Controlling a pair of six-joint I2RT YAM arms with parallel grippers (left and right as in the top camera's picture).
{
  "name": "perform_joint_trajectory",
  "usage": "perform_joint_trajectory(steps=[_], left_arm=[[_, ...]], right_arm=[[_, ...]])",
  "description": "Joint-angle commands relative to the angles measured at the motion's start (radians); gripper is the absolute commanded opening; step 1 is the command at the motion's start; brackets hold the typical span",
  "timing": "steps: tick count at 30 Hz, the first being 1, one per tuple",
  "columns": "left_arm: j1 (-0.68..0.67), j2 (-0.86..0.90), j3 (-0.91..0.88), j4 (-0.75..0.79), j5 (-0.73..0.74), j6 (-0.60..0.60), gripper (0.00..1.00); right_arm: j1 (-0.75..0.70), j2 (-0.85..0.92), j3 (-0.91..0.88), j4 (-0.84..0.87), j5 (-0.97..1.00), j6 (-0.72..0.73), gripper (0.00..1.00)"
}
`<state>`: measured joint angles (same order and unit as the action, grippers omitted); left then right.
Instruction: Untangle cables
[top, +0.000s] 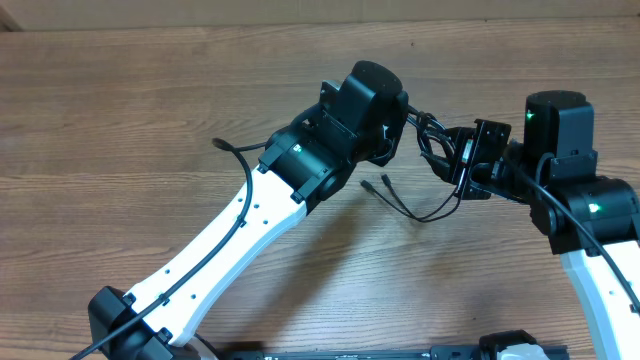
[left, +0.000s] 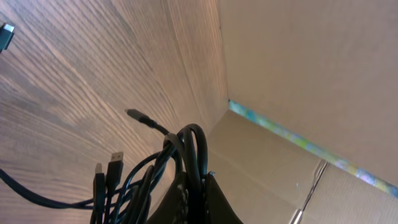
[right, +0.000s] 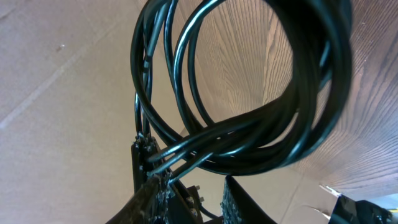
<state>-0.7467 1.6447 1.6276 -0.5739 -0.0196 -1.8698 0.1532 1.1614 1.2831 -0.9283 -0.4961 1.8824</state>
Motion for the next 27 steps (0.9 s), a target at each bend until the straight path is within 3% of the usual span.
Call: perform_joint_trajectory(steps=[1,14,27], left_arm=[[-0.004,-0.004,0.013,0.002,0.034,-0.023,0.04],[0.009,-0.005,0.013,0.002,0.087,-0.215,0.04],[0.015,-0.005,0.013,0.005,0.085,-0.215,0.04]], right_arm=[[0.003,-0.002,0.027,-0.001,0.017,0.007,0.27],[0.003,-0.002,0.027,-0.008,0.100,0.007,0.24],[0.003,-0.001,0.026,-0.077,0.221,0.007,0.21]])
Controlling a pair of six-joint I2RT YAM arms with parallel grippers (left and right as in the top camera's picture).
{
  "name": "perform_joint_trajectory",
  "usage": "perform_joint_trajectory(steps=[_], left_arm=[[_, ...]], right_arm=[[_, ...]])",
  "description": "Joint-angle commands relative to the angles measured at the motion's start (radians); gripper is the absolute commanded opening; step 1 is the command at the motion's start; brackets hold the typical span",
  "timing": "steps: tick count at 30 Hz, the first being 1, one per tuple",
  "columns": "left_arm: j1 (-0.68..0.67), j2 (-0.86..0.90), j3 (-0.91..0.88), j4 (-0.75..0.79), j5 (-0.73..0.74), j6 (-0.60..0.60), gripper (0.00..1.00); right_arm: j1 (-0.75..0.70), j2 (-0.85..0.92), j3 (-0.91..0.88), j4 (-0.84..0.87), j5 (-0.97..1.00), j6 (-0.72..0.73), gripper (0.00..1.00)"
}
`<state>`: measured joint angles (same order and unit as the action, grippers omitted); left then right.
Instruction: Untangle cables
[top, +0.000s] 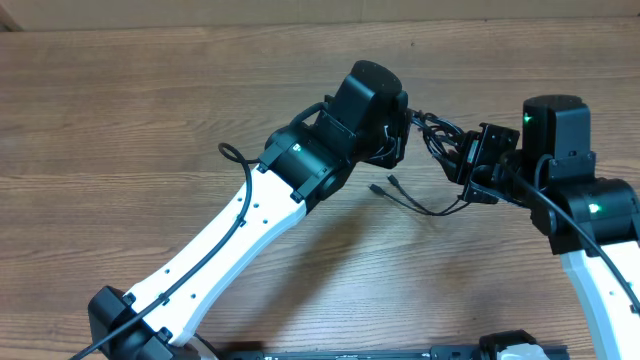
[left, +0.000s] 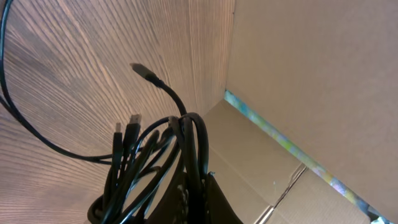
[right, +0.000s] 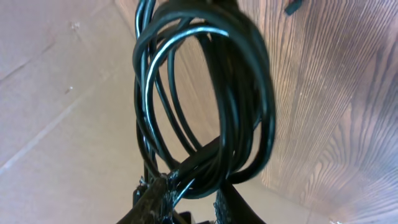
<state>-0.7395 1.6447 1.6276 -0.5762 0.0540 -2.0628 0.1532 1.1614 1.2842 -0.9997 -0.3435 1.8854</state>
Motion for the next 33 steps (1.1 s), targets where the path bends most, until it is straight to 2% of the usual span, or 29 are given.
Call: perform_joint_trajectory(steps=[1,5,10,19,23,28,33], left_arm=[[0.008,-0.005,0.013,0.008,0.009,-0.022,0.04],[0.009,-0.005,0.013,0.008,0.024,-0.022,0.04],[0.009,-0.005,0.013,0.008,0.052,-0.021,0.04],[0.013,-0.005,0.013,0.005,0.066,-0.021,0.04],[0.024,-0.005,0.013,-0.001,-0.001,-0.021,0.04],[0.037,-0.005,0.013,-0.003,-0.093,-0.021,0.04],[0.060,-0.005,0.013,-0.002,-0.151,-0.021,0.04]], right_arm=[[0.003,-0.002,0.025,-0.006,0.071,0.004,0.21],[0.003,-0.001,0.025,-0.014,0.078,0.004,0.19],[0.003,0.002,0.025,-0.036,0.089,0.003,0.04],[0.003,0.002,0.025,-0.045,0.082,-0.009,0.04],[0.003,0.002,0.025,-0.010,0.051,-0.178,0.04],[0.003,0.000,0.025,0.080,-0.037,-0.516,0.04],[0.003,-0.007,0.025,0.090,-0.093,-0.782,0.04]])
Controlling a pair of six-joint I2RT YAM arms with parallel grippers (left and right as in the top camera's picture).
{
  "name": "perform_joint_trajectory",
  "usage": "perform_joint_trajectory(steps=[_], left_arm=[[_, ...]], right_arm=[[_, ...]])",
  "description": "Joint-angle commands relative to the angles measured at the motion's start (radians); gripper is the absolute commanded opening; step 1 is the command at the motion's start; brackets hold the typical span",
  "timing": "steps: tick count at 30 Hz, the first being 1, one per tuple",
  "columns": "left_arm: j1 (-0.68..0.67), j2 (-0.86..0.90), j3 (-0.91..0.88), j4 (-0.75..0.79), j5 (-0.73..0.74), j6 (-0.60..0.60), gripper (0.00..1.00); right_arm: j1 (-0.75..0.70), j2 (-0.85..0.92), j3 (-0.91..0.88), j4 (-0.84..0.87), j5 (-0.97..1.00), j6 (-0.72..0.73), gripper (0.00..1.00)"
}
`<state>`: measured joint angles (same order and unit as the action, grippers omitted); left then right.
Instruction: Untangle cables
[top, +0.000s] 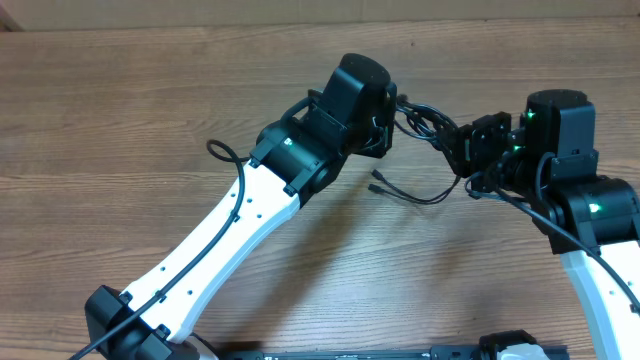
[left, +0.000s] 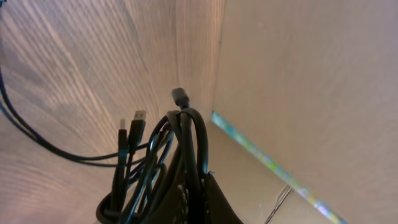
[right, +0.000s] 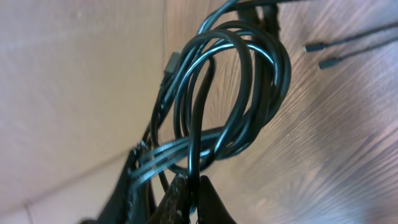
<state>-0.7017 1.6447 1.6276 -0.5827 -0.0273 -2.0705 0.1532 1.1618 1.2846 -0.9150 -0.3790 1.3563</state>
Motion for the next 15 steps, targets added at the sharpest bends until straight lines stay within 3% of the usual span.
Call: perform_joint_trajectory(steps=[1,8,15], left_arm=[[0.028,-0.005,0.013,0.004,-0.076,-0.013,0.04],[0.097,-0.005,0.013,0.004,-0.084,-0.003,0.04],[0.141,-0.005,0.013,0.005,-0.064,0.014,0.04]], right_arm=[[0.003,-0.008,0.025,0.005,-0.071,-0.291,0.04],[0.003,-0.008,0.025,-0.008,-0.237,-0.654,0.04],[0.003,-0.008,0.025,-0.162,-0.230,-0.924,0.04]])
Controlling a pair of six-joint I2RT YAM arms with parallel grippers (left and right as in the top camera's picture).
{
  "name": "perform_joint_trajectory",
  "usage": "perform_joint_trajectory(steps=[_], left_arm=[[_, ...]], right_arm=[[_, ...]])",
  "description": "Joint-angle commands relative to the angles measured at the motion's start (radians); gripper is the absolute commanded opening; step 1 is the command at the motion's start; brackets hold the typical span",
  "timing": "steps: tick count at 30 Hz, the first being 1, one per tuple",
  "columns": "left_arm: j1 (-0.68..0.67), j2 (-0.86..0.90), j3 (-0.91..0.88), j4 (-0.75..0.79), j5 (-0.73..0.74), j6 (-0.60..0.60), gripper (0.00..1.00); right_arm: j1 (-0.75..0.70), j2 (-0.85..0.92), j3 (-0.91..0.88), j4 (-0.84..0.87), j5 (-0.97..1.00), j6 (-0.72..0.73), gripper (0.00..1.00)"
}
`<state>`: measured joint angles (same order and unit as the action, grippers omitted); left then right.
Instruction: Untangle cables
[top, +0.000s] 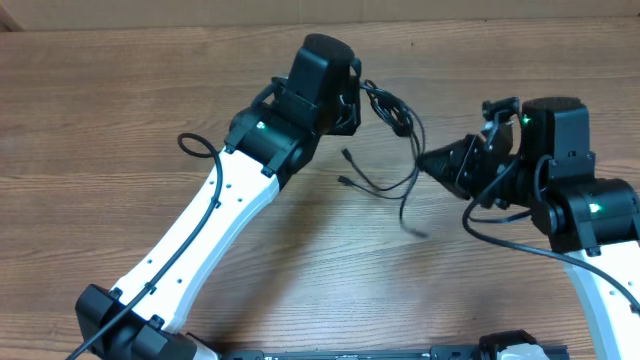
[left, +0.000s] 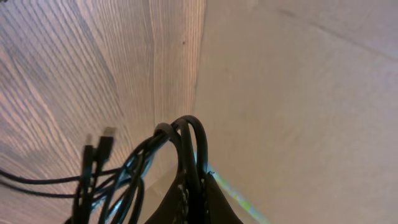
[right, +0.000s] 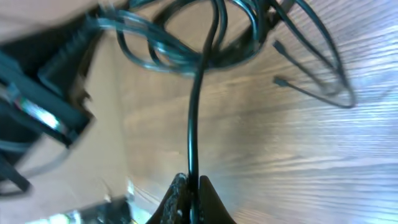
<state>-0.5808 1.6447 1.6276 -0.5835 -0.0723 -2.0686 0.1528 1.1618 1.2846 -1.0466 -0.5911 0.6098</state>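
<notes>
A tangle of black cables hangs from my left gripper, which is shut on several loops of it. Two plug ends and one longer loose end trail onto the wooden table. To the right, apart from the tangle, my right gripper is shut on a single strand that runs straight up into the tangle. In the right wrist view the left gripper's black body is at the left. Plug ends dangle beside the left fingers.
The wooden table stretches left and forward. A cardboard wall runs along the back edge. The left arm's white link crosses the middle, with its own wiring loop sticking out. The right arm's body fills the right side.
The grippers have moved apart: the left one sits further left and back, the right one further right. The right gripper now holds one stretched strand rather than coiled loops, and the ends hang lower.
At first both grippers were close together, each shut on the same coiled bundle. Then they stood much the same, loose ends trailing below. Later the left arm was slightly further left with the bundle looser. Now the tangle hangs from the left gripper with one strand drawn out.
</notes>
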Motion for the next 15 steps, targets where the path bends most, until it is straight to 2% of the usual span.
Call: perform_joint_trajectory(steps=[1,3,4,6,7,9,15], left_arm=[[0.020,-0.005,0.013,0.009,-0.008,0.012,0.04],[0.019,-0.005,0.013,0.012,0.027,0.012,0.04],[0.019,-0.005,0.013,0.013,0.043,0.012,0.04],[0.018,-0.005,0.013,0.013,0.078,0.012,0.04],[0.018,-0.005,0.013,0.013,0.085,0.012,0.04],[0.018,-0.005,0.013,0.012,0.104,0.012,0.04],[0.018,-0.005,0.013,0.012,0.140,0.020,0.04]], right_arm=[[0.003,-0.008,0.025,-0.036,0.002,-0.175,0.04],[0.003,-0.007,0.025,-0.030,0.010,-0.168,0.08],[0.003,-0.006,0.025,-0.024,0.010,-0.159,0.22],[0.003,-0.006,0.025,-0.007,0.011,-0.124,0.61],[0.003,-0.006,0.025,0.001,0.010,-0.107,0.70],[0.003,-0.006,0.025,0.025,0.013,-0.059,0.75],[0.003,-0.006,0.025,0.114,0.015,0.126,0.75]])
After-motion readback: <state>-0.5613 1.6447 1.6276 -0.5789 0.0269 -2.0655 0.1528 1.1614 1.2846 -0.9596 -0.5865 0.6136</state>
